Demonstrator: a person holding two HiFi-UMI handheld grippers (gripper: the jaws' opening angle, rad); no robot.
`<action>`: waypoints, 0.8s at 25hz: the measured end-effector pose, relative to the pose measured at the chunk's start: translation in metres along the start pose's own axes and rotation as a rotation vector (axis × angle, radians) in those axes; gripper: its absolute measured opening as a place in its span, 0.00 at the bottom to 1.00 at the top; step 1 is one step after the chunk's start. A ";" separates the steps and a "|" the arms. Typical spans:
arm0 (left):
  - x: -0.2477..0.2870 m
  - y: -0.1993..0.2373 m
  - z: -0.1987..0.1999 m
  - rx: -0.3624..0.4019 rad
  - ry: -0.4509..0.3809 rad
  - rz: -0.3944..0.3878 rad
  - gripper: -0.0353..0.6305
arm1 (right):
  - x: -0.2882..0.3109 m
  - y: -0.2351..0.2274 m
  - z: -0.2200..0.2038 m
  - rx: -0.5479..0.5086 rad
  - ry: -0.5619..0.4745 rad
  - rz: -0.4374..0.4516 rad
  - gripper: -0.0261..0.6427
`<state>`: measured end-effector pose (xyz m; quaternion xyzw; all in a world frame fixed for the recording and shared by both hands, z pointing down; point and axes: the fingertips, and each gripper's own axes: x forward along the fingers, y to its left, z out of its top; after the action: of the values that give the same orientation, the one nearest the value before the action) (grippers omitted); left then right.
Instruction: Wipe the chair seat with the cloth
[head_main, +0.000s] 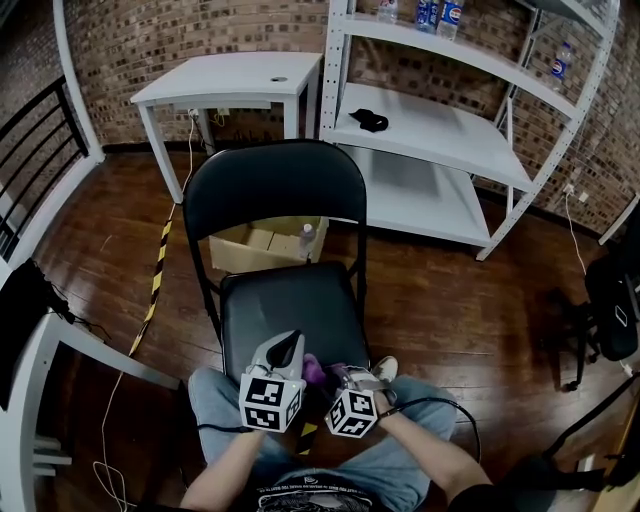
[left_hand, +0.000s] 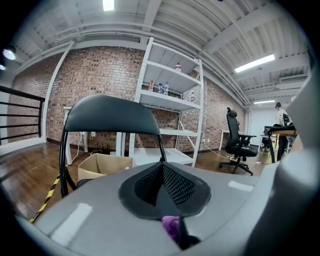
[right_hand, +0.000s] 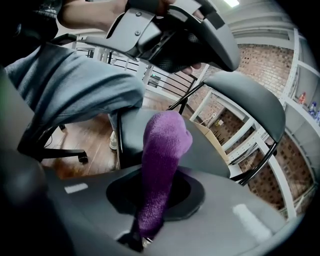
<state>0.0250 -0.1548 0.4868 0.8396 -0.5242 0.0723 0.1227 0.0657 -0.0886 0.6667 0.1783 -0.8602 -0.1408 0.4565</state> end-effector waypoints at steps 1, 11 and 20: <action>0.001 0.002 0.001 0.000 -0.003 0.002 0.06 | 0.000 -0.004 0.001 -0.006 -0.003 -0.005 0.11; 0.019 0.004 0.022 0.021 -0.040 -0.034 0.06 | -0.007 -0.123 0.024 0.043 -0.041 -0.161 0.11; 0.036 0.017 0.014 -0.002 -0.007 -0.024 0.06 | 0.031 -0.216 0.008 0.080 0.023 -0.226 0.11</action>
<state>0.0255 -0.1970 0.4843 0.8459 -0.5146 0.0674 0.1229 0.0815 -0.2947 0.5977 0.2939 -0.8342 -0.1551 0.4401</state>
